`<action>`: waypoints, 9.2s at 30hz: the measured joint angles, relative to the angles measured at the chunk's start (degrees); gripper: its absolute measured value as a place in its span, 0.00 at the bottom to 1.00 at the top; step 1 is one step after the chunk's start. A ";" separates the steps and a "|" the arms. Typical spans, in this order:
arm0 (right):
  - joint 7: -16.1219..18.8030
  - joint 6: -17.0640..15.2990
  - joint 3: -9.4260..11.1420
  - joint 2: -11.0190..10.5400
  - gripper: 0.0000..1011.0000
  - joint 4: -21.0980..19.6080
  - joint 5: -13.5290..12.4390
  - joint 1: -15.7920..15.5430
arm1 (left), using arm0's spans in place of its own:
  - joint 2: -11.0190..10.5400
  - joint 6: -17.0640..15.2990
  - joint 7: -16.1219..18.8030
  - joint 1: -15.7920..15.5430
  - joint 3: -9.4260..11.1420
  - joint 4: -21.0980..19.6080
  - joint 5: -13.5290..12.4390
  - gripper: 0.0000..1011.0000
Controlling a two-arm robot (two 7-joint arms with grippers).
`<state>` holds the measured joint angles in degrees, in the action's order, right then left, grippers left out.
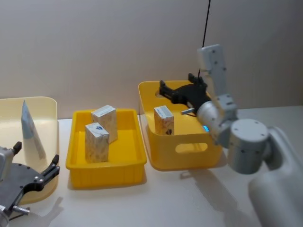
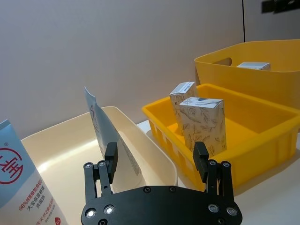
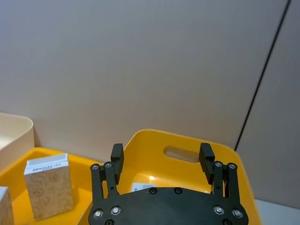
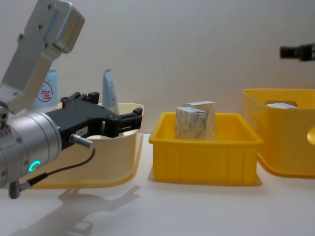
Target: Bimanual collaborative sorting of washing and personal care products
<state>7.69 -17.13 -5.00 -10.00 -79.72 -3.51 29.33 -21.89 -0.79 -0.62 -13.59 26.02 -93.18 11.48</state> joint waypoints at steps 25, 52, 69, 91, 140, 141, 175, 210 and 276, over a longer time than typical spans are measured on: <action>2.45 0.38 6.16 -2.82 0.99 -18.00 -4.42 -9.69 | 0.30 -2.45 2.34 -0.90 -1.63 -1.13 -1.21 0.99; 2.83 0.41 6.98 -3.19 0.99 -20.46 -5.00 -10.99 | 6.89 -9.04 0.89 -11.56 -2.10 7.56 -1.03 0.99; 2.86 0.41 7.06 -3.24 0.99 -20.67 -5.07 -11.09 | 8.67 -9.53 -3.69 -16.51 -1.56 14.31 -0.37 0.99; 2.85 0.41 7.07 -3.24 0.99 -20.74 -5.07 -11.13 | 9.53 -8.44 -5.50 -19.12 -1.41 18.06 -0.89 0.93; 2.85 0.41 7.07 -3.24 0.99 -20.73 -5.06 -11.13 | 9.66 -8.29 -5.80 -19.57 -1.41 18.67 -0.98 0.01; 2.85 0.41 7.07 -3.24 0.99 -20.73 -5.06 -11.13 | 9.66 -8.29 -5.79 -19.57 -1.41 18.67 -0.98 0.01; 2.85 0.41 7.07 -3.24 0.99 -20.73 -5.06 -11.13 | 9.70 -8.29 -5.79 -19.56 -1.44 18.67 -0.98 0.01; 2.85 0.41 7.07 -3.24 0.99 -20.73 -5.06 -11.13 | 10.10 -2.83 -2.13 -29.62 -2.53 22.03 -8.14 0.01; 9.17 6.15 3.32 -5.69 0.99 -19.46 -6.32 -9.75 | 24.36 16.96 -50.82 -47.39 -3.34 50.22 19.63 0.01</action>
<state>16.87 -10.98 -1.68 -15.70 -99.18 -9.82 19.58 2.46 16.17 -51.44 -60.98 22.69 -42.95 31.11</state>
